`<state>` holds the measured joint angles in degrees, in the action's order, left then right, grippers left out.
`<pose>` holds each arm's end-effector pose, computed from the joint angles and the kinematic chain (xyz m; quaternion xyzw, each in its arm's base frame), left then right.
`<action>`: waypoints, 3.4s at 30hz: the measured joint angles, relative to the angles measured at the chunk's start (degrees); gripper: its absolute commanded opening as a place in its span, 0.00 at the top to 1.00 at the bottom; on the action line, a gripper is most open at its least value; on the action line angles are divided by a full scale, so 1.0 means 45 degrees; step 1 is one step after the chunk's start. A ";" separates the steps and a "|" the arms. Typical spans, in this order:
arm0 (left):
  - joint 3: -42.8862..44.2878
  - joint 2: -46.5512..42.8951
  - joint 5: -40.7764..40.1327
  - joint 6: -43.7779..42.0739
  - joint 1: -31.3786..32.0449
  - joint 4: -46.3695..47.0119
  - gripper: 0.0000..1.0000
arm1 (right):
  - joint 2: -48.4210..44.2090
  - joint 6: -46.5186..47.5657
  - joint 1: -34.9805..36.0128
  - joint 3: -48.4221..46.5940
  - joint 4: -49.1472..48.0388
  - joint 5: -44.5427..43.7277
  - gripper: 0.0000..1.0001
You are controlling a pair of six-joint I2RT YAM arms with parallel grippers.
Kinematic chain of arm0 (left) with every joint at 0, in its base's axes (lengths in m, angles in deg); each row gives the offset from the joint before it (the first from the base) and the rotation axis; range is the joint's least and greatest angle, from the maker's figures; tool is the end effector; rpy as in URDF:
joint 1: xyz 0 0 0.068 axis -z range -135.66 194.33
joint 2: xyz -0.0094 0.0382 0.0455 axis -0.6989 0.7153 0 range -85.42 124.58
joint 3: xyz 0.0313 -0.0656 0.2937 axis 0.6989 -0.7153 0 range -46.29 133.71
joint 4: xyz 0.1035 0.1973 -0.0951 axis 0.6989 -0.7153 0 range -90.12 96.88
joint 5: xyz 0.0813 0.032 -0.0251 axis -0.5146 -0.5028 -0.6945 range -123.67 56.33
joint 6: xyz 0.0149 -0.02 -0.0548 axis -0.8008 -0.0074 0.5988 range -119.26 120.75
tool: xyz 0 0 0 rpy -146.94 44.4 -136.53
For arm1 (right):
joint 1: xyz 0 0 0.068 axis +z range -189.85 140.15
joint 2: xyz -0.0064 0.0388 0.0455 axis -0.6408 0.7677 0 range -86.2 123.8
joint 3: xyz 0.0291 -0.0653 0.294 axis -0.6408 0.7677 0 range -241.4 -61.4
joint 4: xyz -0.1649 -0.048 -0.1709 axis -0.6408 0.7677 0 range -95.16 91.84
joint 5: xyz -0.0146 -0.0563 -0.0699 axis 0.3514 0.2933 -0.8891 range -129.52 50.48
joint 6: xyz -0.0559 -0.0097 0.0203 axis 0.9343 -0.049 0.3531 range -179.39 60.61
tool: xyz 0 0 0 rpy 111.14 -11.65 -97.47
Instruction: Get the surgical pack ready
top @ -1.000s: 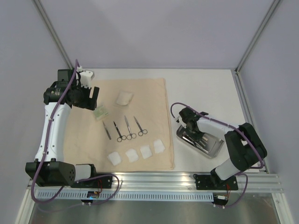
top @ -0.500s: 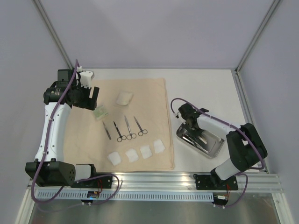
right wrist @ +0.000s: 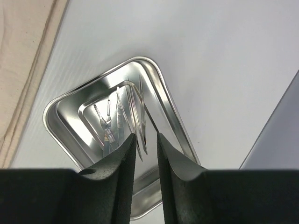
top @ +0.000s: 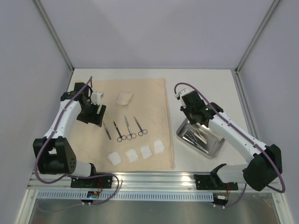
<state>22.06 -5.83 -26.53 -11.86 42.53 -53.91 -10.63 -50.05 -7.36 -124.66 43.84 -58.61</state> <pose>0.2352 0.0018 0.3059 0.1024 0.9805 -0.0414 0.1624 0.2055 0.1136 0.3077 -0.3027 0.9071 -0.1084 0.2716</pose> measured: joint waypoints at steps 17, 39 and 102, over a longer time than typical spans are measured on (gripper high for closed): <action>-0.1724 0.1802 -0.1685 0.1428 0.2327 0.2181 0.12 | -0.0194 -0.0918 0.0185 0.0884 -0.0680 -0.0078 0.75; -0.2273 0.3973 -0.2084 0.4915 0.2331 0.4269 0.46 | -0.0102 -0.1151 0.0194 0.0981 -0.0758 -0.0078 0.76; 0.3997 -0.2365 0.6271 0.4075 0.2370 0.0719 1.00 | 0.1481 -0.6232 0.4925 -0.0733 -1.3585 0.7281 0.57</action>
<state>40.05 -16.47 1.69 6.48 53.20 -50.68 -3.96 -78.09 14.80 -127.97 -17.30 -25.84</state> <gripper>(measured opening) 0.170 0.428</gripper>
